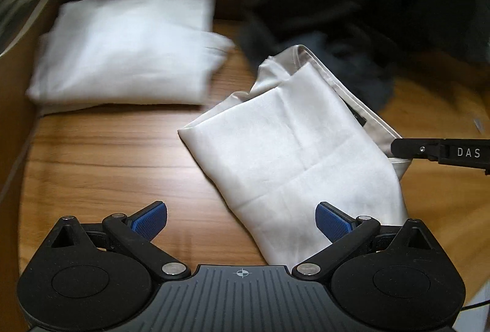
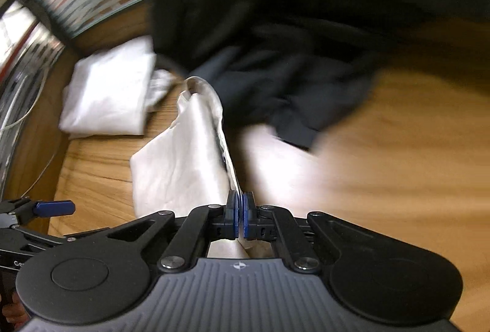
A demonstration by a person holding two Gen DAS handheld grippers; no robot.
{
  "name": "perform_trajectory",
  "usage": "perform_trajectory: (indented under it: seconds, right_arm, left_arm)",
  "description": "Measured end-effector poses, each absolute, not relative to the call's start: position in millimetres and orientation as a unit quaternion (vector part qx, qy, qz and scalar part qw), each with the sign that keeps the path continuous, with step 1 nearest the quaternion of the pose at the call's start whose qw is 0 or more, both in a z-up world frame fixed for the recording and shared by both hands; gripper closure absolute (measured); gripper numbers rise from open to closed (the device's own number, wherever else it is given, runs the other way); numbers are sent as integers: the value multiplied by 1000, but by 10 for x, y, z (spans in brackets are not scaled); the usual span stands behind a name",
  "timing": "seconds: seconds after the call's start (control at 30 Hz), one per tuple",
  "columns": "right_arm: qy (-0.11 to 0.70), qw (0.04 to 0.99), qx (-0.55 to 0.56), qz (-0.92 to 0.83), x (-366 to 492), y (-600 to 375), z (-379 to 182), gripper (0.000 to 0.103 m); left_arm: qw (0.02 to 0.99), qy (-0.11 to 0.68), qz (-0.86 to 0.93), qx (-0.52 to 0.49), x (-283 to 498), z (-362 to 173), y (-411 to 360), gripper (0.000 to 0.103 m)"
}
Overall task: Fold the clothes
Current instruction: 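Carry the white shirt onto the open desk and open the right gripper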
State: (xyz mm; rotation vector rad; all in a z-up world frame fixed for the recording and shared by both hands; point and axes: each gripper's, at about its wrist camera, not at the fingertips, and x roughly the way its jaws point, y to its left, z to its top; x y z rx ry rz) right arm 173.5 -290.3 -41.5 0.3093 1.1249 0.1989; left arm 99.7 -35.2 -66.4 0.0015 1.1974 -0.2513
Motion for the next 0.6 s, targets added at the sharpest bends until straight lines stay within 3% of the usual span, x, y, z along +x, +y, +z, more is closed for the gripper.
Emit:
perform_trajectory:
  seconds: [0.6]
  right_arm:
    - [470, 843, 247, -85, -45, -5971, -458, 103]
  left_arm:
    - [801, 558, -208, 65, 633, -702, -2641, 0]
